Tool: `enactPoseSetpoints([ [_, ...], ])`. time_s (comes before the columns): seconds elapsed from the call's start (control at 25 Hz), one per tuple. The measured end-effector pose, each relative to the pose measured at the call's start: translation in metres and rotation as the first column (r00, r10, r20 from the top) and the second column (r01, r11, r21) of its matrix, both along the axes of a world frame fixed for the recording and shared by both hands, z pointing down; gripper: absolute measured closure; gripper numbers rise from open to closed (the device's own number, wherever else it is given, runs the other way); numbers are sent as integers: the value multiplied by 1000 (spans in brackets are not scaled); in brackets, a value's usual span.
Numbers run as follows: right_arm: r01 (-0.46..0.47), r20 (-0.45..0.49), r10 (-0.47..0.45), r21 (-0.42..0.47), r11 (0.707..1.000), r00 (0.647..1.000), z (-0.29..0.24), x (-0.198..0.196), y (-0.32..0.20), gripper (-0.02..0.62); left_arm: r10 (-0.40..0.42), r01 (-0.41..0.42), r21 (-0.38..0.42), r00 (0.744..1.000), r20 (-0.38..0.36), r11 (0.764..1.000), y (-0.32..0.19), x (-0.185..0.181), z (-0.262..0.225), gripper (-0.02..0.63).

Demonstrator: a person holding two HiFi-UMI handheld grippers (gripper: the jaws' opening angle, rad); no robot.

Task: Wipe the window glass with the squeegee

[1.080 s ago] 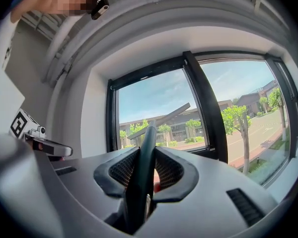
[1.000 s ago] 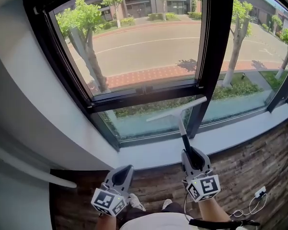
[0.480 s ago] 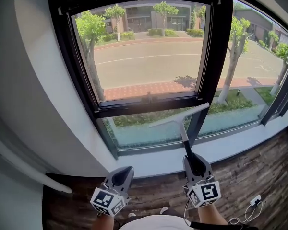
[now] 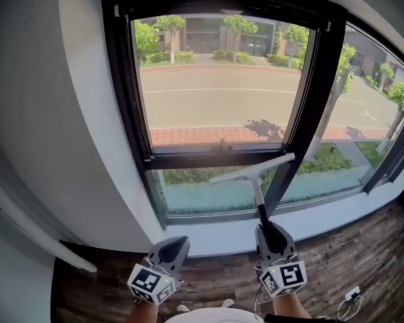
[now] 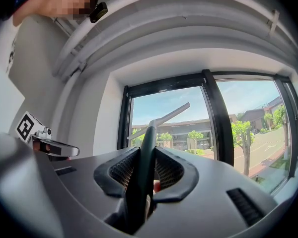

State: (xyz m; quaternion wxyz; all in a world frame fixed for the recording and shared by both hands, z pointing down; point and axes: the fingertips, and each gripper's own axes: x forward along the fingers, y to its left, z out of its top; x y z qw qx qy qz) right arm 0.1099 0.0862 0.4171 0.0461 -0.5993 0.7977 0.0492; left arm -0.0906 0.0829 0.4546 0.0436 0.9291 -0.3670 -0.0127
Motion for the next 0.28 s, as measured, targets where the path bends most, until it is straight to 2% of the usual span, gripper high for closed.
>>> enactPoseSetpoints([
  [0.28,7,-4,-7,13,1000,1000,-2,-13,-8,496,5,-5,5,1000,-4,1000,-11,-8,2,588],
])
